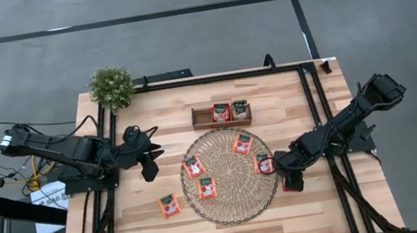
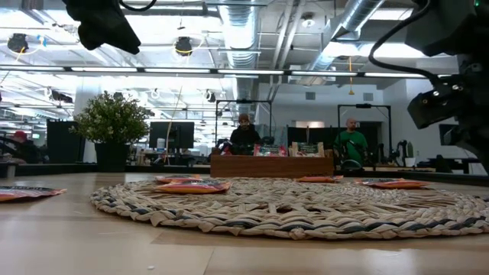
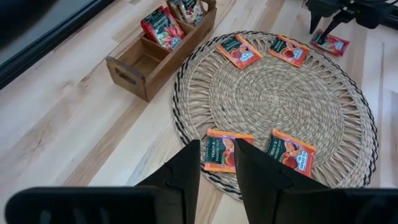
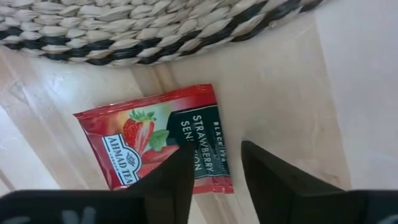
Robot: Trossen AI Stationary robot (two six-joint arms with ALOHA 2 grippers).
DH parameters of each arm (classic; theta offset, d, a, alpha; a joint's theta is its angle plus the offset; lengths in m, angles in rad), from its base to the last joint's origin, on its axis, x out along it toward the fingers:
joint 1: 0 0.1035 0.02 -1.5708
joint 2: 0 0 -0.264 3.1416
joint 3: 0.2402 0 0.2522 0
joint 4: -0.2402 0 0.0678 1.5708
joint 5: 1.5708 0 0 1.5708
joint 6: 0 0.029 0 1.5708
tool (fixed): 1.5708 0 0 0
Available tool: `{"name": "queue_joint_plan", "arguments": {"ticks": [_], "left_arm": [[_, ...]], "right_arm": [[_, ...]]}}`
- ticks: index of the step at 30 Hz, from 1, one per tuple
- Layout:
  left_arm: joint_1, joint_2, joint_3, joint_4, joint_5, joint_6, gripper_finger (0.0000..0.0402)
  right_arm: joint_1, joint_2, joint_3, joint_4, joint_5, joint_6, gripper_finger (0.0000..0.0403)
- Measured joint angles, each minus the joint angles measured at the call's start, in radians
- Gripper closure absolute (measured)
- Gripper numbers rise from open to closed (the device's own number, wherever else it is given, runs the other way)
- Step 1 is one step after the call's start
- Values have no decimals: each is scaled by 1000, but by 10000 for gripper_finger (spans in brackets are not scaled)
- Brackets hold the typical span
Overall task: Pick & Place Tea
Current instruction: Put the red tea bag into the middle section of the wooden organizer
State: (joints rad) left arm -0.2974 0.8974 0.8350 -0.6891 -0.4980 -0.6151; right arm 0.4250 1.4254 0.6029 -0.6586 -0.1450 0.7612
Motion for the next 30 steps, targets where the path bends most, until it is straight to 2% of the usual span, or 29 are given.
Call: {"name": "queue_joint_plan", "arguments": {"ticks": [14, 17, 23, 30], "left_arm": [[0, 0, 0, -20, 0, -2, 312], [0, 0, 0, -20, 0, -2, 312], [0, 0, 0, -21, 1, -1, 312], [0, 0, 0, -21, 1, 19, 312]], "right_arm": [[-2, 0, 0, 4, -10, 35, 398], [0, 4, 24, -22, -18, 35, 398], [10, 3, 133, -205, 5, 17, 402], [36, 3, 360, -464, 95, 17, 402]]}}
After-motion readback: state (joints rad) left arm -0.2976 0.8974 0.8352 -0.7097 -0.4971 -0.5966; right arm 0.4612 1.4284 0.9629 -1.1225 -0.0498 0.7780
